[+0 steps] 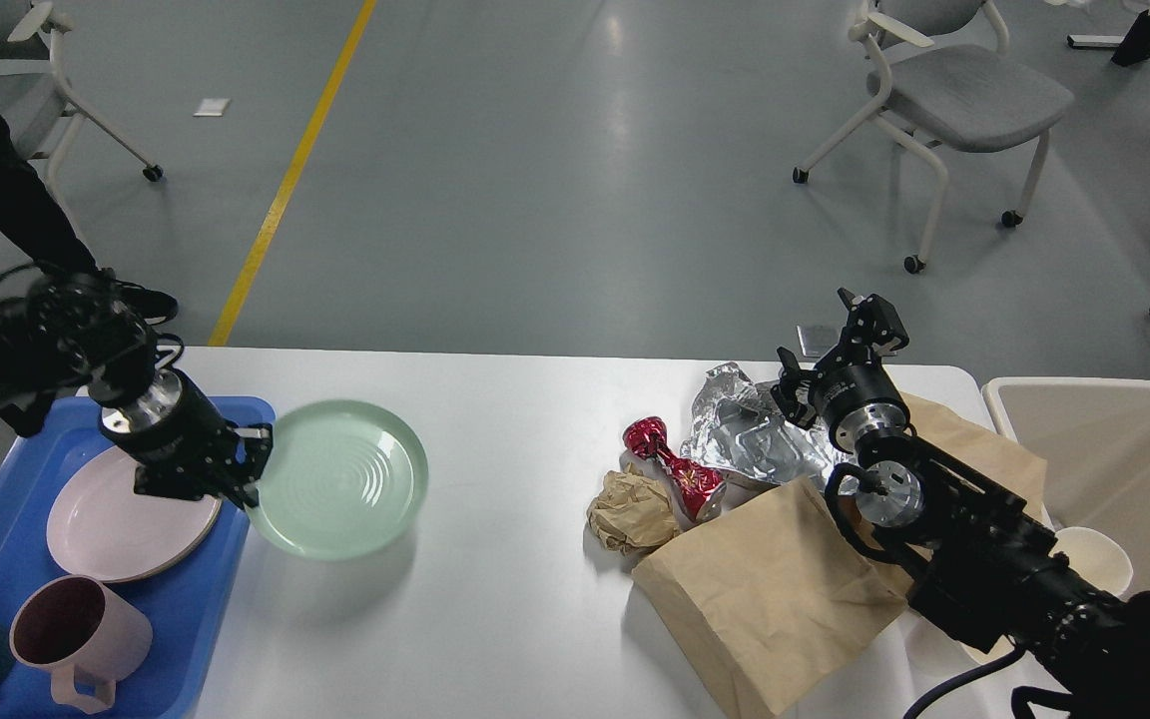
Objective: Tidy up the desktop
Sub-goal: 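Lift the green plate and stack it onto the pink plate in the tray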
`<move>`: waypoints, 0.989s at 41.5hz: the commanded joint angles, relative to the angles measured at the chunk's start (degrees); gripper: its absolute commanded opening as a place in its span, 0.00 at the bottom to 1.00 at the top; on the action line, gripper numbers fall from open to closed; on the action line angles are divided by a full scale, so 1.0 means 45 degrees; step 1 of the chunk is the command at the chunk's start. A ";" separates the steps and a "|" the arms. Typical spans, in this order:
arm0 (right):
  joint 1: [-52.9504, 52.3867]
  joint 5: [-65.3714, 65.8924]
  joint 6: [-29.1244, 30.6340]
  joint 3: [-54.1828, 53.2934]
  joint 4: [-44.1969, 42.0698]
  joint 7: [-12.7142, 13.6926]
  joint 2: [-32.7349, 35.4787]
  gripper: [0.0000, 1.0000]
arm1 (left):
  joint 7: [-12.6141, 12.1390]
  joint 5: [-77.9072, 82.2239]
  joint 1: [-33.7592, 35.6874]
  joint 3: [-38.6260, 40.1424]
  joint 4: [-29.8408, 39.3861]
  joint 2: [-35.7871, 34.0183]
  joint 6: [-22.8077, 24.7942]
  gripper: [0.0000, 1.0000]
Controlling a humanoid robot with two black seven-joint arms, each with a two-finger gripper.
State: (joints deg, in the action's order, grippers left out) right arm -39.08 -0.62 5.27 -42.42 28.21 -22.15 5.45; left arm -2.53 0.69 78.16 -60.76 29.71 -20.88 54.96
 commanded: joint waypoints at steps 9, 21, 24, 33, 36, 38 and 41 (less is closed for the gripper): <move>0.0013 0.0000 0.0000 0.0013 0.0000 0.0000 0.0000 1.00 | -0.0083 0.0022 0.1266 -0.0052 -0.0311 -0.3599 0.0010 0.00; 0.0013 0.0000 0.0000 0.0013 0.0000 0.0000 0.0000 1.00 | 0.0015 -0.0037 -0.2287 0.0630 -0.4118 -0.3641 0.0010 0.00; 0.0013 0.0000 0.0000 -0.0006 0.0000 0.0000 0.0000 1.00 | -0.0004 -0.0036 -0.3342 0.1176 -0.5192 -0.3271 0.0010 0.00; -0.0007 0.0000 0.0000 -0.0006 0.0000 0.0000 0.0000 1.00 | -0.0083 0.0003 -0.4654 0.1920 -0.6973 -0.2371 0.0010 0.00; -0.0007 0.0000 0.0000 -0.0006 0.0000 0.0000 0.0000 1.00 | -0.0083 -0.0017 -0.4673 0.1940 -0.6973 -0.2274 0.0010 0.00; -0.0007 0.0000 0.0000 0.0013 0.0000 0.0000 0.0000 1.00 | -0.0083 0.0002 -0.4673 0.1998 -0.6973 -0.2176 0.0010 0.00; -0.0007 0.0000 0.0000 0.0013 0.0000 0.0000 0.0000 1.00 | -0.0083 0.0003 -0.4693 0.2115 -0.6973 -0.1981 0.0010 0.00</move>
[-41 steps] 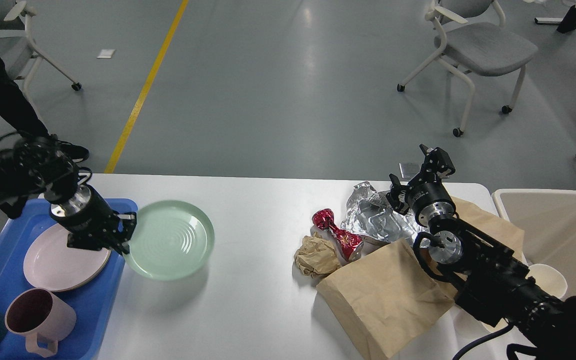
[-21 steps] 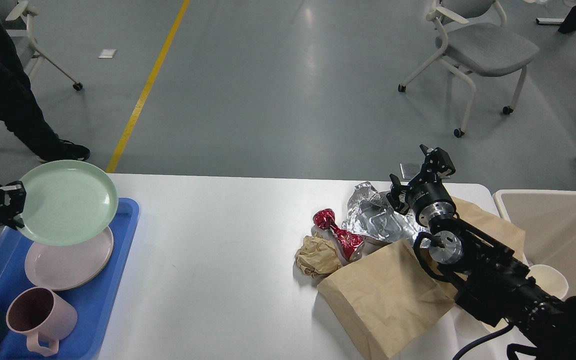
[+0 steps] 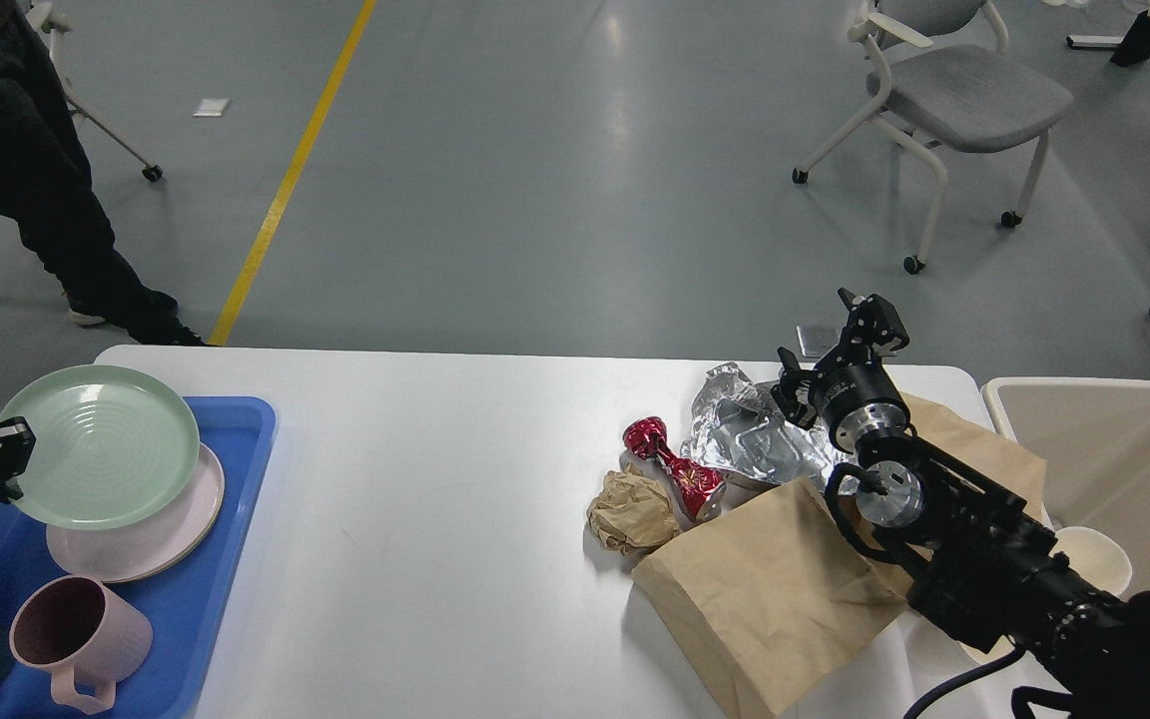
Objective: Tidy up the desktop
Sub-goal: 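Lift the green plate and stack it onto the pink plate in the tray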
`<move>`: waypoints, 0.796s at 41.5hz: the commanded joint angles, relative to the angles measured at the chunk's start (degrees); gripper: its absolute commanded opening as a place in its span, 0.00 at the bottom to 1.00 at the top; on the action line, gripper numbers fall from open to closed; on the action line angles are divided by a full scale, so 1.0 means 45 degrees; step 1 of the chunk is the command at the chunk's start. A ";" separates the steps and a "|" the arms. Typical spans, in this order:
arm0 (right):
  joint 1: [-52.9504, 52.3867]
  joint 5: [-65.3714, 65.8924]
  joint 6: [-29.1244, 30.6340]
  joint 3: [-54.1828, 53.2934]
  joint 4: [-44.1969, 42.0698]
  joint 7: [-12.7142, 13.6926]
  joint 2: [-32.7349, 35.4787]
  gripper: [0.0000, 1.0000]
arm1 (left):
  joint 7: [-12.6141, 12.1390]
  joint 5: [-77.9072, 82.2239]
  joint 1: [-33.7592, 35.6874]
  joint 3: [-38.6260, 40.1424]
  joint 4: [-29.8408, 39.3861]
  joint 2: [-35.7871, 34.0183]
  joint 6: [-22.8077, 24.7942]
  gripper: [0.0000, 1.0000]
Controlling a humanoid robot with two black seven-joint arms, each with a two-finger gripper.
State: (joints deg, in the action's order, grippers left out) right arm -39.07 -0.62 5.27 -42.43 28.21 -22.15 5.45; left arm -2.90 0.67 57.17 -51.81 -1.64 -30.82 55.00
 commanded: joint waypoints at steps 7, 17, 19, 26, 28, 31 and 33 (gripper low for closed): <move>0.0011 0.0000 0.0000 -0.0005 0.0000 0.0000 0.0000 1.00 | 0.0019 0.0007 -0.0047 0.0165 0.0033 0.0422 0.0001 0.00; -0.0008 0.0000 0.0000 0.0014 0.0000 0.0000 0.0000 1.00 | 0.0000 0.0026 -0.0399 0.0380 0.0033 0.0462 0.0001 0.06; -0.0008 0.0000 0.0000 -0.0005 0.0000 0.0000 0.0000 1.00 | 0.0000 0.0026 -0.0418 0.0380 0.0033 0.0462 0.0001 0.07; -0.0008 0.0000 0.0000 -0.0005 0.0000 0.0000 0.0000 1.00 | 0.0000 0.0046 -0.0653 0.0380 0.0053 0.0462 0.0001 0.15; 0.0011 0.0000 0.0000 0.0014 0.0000 0.0000 0.0000 1.00 | 0.0000 0.0046 -0.0653 0.0380 0.0052 0.0461 0.0001 0.19; 0.0011 0.0000 0.0000 0.0014 0.0000 0.0000 0.0000 1.00 | 0.0000 0.0046 -0.0653 0.0361 0.0033 0.0461 0.0001 0.30; 0.0011 0.0000 0.0000 0.0014 0.0000 0.0000 0.0000 1.00 | 0.0000 0.0026 -0.0653 0.0361 0.0033 0.0442 0.0001 0.35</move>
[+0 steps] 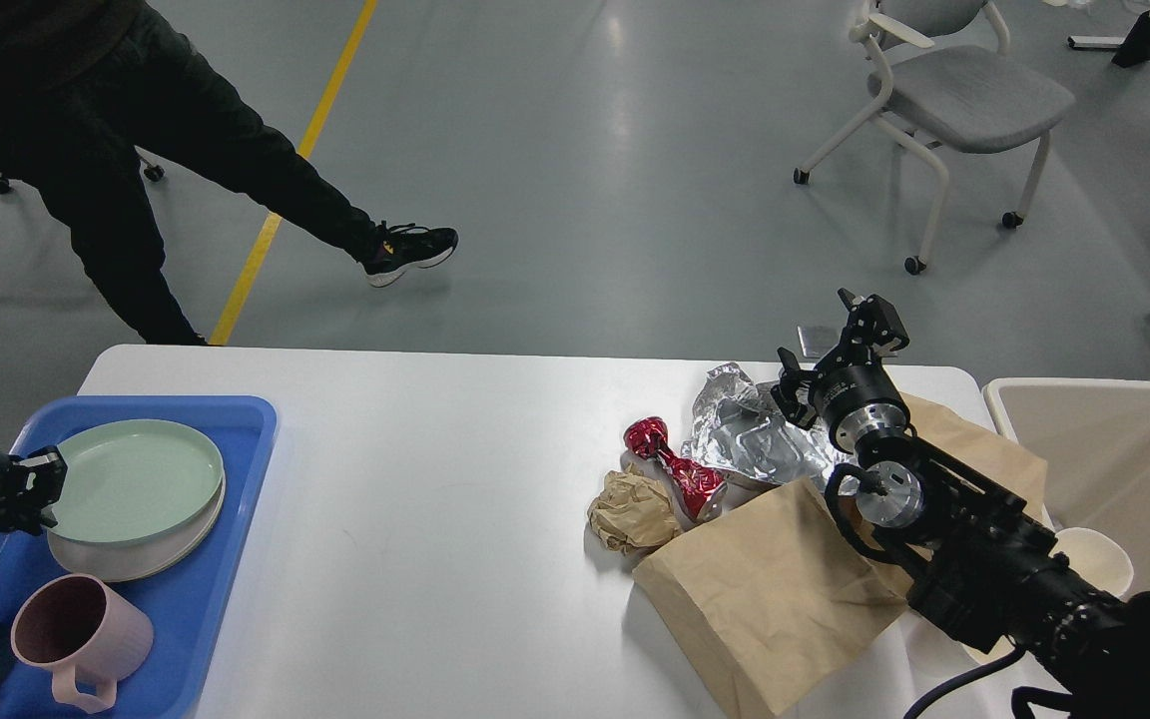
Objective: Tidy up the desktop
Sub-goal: 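Lift the green plate and stack it onto the pink plate in the tray, then release the green plate and withdraw the left gripper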
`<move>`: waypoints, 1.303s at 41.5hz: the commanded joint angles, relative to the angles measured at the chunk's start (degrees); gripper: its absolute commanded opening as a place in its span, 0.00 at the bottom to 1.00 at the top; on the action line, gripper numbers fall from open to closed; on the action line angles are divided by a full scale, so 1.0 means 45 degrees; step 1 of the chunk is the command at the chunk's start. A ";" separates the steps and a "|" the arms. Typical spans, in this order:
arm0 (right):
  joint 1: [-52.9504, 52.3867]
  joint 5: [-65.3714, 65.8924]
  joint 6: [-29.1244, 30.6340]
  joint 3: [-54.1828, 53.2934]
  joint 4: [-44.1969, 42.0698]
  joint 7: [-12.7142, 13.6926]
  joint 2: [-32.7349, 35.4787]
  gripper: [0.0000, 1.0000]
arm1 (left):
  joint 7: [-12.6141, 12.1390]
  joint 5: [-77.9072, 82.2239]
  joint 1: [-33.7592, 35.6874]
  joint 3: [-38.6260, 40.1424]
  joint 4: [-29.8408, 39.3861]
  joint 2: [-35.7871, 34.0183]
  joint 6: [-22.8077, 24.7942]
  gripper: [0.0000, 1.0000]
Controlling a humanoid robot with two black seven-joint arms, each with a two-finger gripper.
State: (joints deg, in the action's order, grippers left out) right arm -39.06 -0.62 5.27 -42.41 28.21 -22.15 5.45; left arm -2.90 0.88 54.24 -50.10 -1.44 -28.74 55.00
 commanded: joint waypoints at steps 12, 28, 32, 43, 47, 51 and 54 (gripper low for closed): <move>0.0007 0.0000 0.0000 -0.0010 0.0000 0.0000 0.0000 1.00 | 0.0097 -0.0020 0.0114 0.0000 -0.0012 -0.0058 0.0001 0.65; -0.0012 0.0000 0.0000 -0.0010 0.0000 0.0000 0.0000 1.00 | -0.0020 0.0057 0.0623 0.1502 0.0027 -0.0801 -0.3569 0.96; 0.0007 0.0000 0.0000 0.0010 0.0000 0.0000 0.0000 1.00 | 0.0175 -0.0001 0.0602 0.2284 0.0007 -0.0937 -0.3842 0.96; -0.0012 0.0000 0.0000 -0.0010 0.0000 0.0000 0.0000 1.00 | 0.0272 -0.0079 -0.0217 0.4625 -0.0032 -0.0313 -0.7102 0.96; 0.0007 0.0000 0.0000 -0.0010 0.0000 0.0000 0.0000 1.00 | 0.0564 -0.0157 -0.0238 0.6967 -0.0032 -0.0273 -0.7358 0.96; 0.0007 0.0000 0.0000 -0.0010 0.0000 0.0000 0.0000 1.00 | 0.1502 -0.0352 -0.0140 0.9663 -0.0012 -0.0293 -0.7261 0.96; -0.0012 0.0000 0.0000 -0.0010 0.0000 0.0000 0.0000 1.00 | 0.1562 -0.0489 -0.0082 1.1303 0.0007 -0.0293 -0.7008 0.96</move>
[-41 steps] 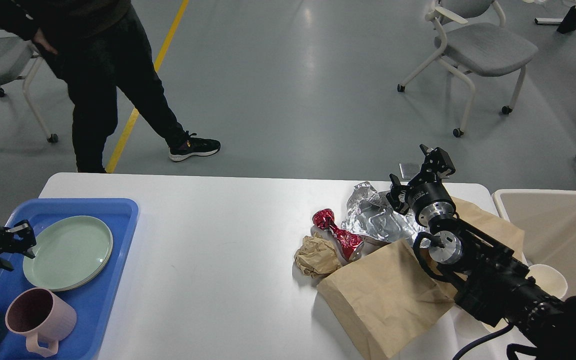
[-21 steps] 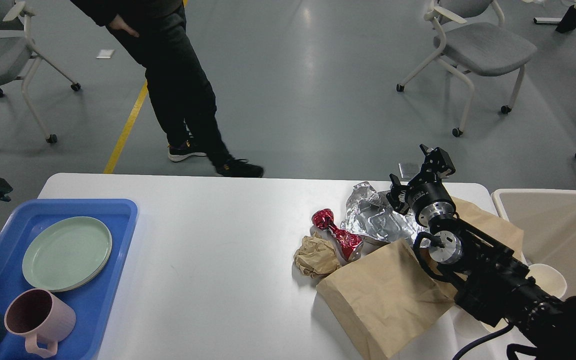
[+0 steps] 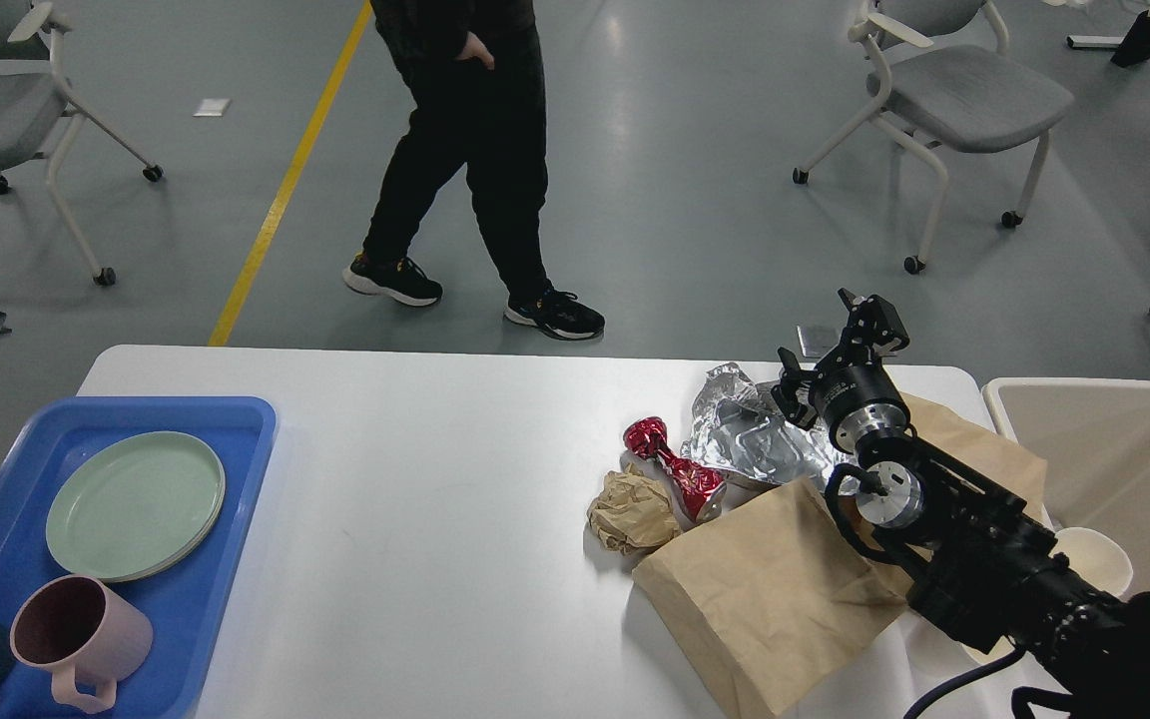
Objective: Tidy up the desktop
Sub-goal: 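Release the green plate and withdraw the left gripper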
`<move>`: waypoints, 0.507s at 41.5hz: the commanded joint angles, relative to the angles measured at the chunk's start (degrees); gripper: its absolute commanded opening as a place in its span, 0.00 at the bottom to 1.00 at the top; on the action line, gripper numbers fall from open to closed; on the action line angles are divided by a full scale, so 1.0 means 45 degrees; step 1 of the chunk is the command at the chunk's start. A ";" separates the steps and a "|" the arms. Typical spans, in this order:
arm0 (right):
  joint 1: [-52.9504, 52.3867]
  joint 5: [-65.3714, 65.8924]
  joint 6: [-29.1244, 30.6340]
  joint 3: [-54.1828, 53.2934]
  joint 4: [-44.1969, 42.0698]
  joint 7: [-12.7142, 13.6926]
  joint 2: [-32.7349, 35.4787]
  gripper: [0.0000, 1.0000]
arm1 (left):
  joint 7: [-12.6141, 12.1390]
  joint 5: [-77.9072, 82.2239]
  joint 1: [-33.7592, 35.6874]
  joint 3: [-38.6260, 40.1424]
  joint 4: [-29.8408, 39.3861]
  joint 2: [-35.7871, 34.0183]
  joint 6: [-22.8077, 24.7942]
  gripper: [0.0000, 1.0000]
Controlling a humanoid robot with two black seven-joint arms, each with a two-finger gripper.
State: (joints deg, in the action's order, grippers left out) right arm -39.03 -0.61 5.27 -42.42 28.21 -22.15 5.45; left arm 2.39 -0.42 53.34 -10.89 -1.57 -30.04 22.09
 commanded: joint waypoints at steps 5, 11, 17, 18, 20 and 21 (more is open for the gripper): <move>0.0001 0.0000 0.0000 -0.0006 0.0000 0.0000 0.0000 1.00 | 0.0250 -0.0550 0.0080 0.5402 0.0037 0.0055 0.1299 0.96; 0.0000 0.0000 0.0000 -0.0006 0.0000 0.0000 0.0000 1.00 | 0.0581 -0.0590 -0.0349 0.7729 0.0076 0.0952 0.2493 0.96; 0.0000 0.0000 0.0000 -0.0006 0.0000 0.0000 0.0000 1.00 | 0.2726 -0.0921 -0.0545 0.9312 0.0076 0.1637 0.2630 0.97; -0.0019 0.0000 0.0000 -0.0006 0.0000 0.0000 0.0000 1.00 | 0.3098 -0.0961 -0.0603 0.9507 0.0096 0.1676 0.2630 0.97; 0.0001 0.0000 0.0000 0.0013 0.0000 0.0000 0.0000 1.00 | 0.3743 -0.0961 -0.0662 0.9704 0.0135 0.1813 0.2630 0.97; 0.0001 0.0000 0.0000 -0.0006 0.0000 0.0000 0.0000 1.00 | 0.3997 -0.0961 -0.0662 0.9801 0.0154 0.1871 0.2630 0.97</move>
State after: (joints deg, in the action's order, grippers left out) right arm -39.06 -0.62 5.27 -42.42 28.21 -22.15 5.45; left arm 13.25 -4.32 50.97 29.84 -1.20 -23.07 33.79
